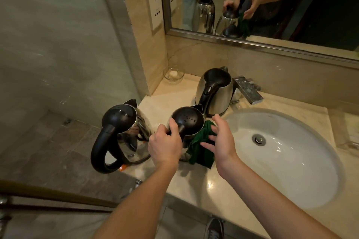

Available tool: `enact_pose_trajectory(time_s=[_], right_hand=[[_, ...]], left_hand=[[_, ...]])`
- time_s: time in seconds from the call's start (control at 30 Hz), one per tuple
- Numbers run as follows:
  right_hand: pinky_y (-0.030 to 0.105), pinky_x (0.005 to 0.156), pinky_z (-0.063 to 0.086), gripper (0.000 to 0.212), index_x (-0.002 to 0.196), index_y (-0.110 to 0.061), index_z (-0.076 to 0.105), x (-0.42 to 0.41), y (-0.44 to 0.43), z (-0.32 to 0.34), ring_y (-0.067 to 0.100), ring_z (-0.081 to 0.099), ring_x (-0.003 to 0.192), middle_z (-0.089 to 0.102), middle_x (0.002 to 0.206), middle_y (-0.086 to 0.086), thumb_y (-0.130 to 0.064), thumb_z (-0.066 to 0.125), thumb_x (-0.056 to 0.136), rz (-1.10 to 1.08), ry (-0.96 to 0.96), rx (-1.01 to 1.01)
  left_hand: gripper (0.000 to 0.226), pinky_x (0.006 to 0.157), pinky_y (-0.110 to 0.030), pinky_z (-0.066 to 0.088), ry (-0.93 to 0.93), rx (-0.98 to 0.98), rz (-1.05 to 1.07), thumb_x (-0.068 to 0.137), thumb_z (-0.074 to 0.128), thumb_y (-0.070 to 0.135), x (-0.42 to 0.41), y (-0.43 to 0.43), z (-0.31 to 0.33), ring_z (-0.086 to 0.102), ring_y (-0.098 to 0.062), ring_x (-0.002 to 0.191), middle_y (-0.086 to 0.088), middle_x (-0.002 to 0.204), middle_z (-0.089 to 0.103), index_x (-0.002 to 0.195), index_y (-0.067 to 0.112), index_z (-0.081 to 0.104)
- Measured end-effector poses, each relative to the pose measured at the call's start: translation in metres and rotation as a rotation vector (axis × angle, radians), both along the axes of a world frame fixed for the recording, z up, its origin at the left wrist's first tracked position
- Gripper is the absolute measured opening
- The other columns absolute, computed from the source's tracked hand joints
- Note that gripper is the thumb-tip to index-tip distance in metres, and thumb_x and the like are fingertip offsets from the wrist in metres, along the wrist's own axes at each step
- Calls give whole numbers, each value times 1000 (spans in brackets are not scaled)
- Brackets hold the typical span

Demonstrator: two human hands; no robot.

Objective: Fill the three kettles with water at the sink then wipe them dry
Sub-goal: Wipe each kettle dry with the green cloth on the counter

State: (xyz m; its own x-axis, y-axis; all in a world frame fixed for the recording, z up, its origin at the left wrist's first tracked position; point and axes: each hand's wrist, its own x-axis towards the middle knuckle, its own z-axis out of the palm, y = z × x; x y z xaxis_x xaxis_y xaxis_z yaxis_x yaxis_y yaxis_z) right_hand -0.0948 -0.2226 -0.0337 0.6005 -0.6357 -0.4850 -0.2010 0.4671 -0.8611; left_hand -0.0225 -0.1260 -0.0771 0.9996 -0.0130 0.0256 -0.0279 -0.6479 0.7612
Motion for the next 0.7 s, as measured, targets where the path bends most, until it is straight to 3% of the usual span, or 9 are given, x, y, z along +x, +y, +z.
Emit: enact_pose_trajectory(time_s=[0.17, 0.3, 0.43, 0.5, 0.6, 0.7], right_hand=[[51, 107, 40, 27, 124, -32, 44, 7, -4, -8, 17, 45, 121, 51, 125, -5, -47, 36, 102, 39, 53, -30], [51, 108, 33, 22, 117, -34, 40, 8, -13, -14, 15, 39, 115, 46, 118, -6, -49, 37, 101, 37, 110, 61], [53, 106, 35, 51, 142, -22, 40, 5, -21, -15, 31, 39, 135, 46, 144, 7, -51, 35, 101, 47, 159, 132], [51, 102, 39, 54, 147, -22, 37, 2, -23, -15, 33, 38, 137, 42, 149, 11, -51, 35, 101, 44, 170, 125], [47, 97, 43, 54, 147, -22, 37, -1, -25, -11, 33, 38, 137, 42, 148, 10, -51, 35, 101, 56, 138, 90], [41, 90, 46, 50, 143, -24, 41, -1, -25, -4, 27, 43, 131, 49, 132, 3, -51, 35, 101, 80, 77, 22]], left_hand=[[52, 73, -44, 49, 4, -23, -11, 100, 35, 51, 1, 1, 0, 56, -30, 76, -9, 71, 57, 72, 11, 55], [53, 75, -46, 49, 22, -24, -21, 98, 35, 52, 3, 2, 0, 55, -31, 78, -11, 73, 57, 72, 10, 55], [52, 68, -39, 45, 33, -24, -50, 98, 35, 52, 6, 4, 2, 54, -27, 76, -5, 68, 52, 71, 11, 53], [50, 64, -35, 39, 32, -12, -68, 99, 38, 49, 8, 6, 1, 52, -25, 74, -5, 67, 51, 69, 12, 52], [49, 62, -32, 33, 18, 15, -86, 100, 40, 47, 11, 8, 2, 51, -25, 71, -5, 64, 49, 65, 13, 48], [51, 63, -33, 32, -3, 40, -87, 101, 39, 46, 11, 8, 2, 51, -26, 70, -7, 64, 50, 65, 11, 49]])
